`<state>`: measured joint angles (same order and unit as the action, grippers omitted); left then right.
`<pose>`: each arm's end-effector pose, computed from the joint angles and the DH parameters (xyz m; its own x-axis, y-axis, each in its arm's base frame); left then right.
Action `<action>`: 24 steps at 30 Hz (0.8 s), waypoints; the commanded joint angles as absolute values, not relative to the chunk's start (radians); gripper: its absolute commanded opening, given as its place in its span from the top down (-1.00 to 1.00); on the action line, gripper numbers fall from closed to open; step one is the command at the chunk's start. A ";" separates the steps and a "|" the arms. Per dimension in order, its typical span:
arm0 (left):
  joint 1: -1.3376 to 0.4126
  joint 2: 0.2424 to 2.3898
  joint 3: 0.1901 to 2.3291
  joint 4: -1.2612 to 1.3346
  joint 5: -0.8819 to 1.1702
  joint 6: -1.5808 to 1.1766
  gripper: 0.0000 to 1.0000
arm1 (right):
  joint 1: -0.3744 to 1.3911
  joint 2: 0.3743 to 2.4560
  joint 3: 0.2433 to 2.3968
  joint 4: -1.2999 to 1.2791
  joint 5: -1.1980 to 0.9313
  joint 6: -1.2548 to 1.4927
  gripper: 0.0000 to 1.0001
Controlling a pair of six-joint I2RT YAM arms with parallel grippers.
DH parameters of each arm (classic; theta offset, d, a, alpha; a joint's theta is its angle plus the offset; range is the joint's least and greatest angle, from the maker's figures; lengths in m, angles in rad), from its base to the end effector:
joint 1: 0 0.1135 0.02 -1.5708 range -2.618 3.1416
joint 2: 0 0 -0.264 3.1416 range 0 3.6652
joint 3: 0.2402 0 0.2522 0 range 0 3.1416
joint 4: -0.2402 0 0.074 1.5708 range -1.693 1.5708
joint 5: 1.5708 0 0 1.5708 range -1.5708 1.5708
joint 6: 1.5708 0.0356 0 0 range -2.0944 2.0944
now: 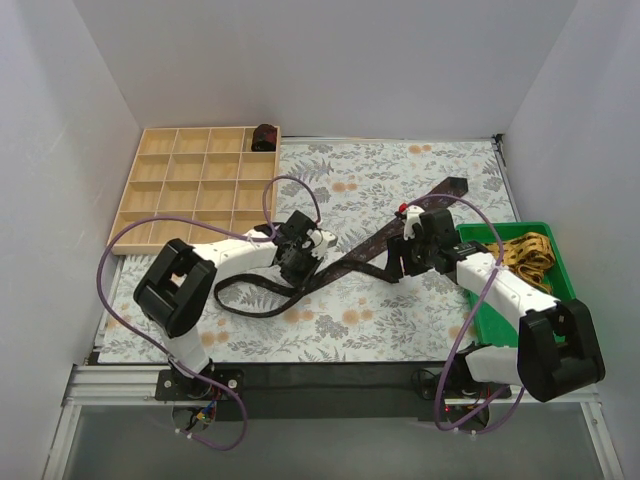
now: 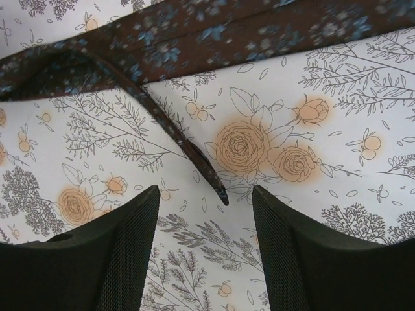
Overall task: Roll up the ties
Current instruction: Flatten the tie
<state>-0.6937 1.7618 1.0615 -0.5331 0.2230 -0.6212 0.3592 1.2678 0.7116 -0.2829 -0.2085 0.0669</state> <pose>0.2503 -0.2184 0.1581 -0.9857 0.0815 -0.1477 0.1306 0.9228 -0.3624 0.2349 0.0961 0.2061 -0.7266 -0.2030 -0.6563 -0.4257 0.8828 0.1983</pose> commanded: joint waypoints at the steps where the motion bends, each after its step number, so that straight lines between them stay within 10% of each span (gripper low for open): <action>1: -0.652 1.683 0.993 -0.745 0.265 -0.621 0.94 | 0.357 1.281 0.739 -0.241 -0.212 0.083 -0.11; 7: -0.482 1.556 0.910 -0.785 0.287 -0.641 0.81 | 0.357 1.325 0.718 -0.186 -0.238 0.130 -0.08; 15: -0.426 1.487 0.939 -0.784 0.216 -0.673 -0.45 | 0.348 1.322 0.752 -0.152 -0.206 0.150 -0.08; 24: -0.748 1.486 1.100 -0.555 0.126 -0.430 -0.44 | 0.262 1.351 0.801 -0.124 -0.241 0.153 -0.07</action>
<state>-0.6678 1.4700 1.0428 -0.6842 0.1249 -0.5632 0.2977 1.3407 0.7517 -0.1776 -0.2134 0.1394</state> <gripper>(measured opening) 0.723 0.537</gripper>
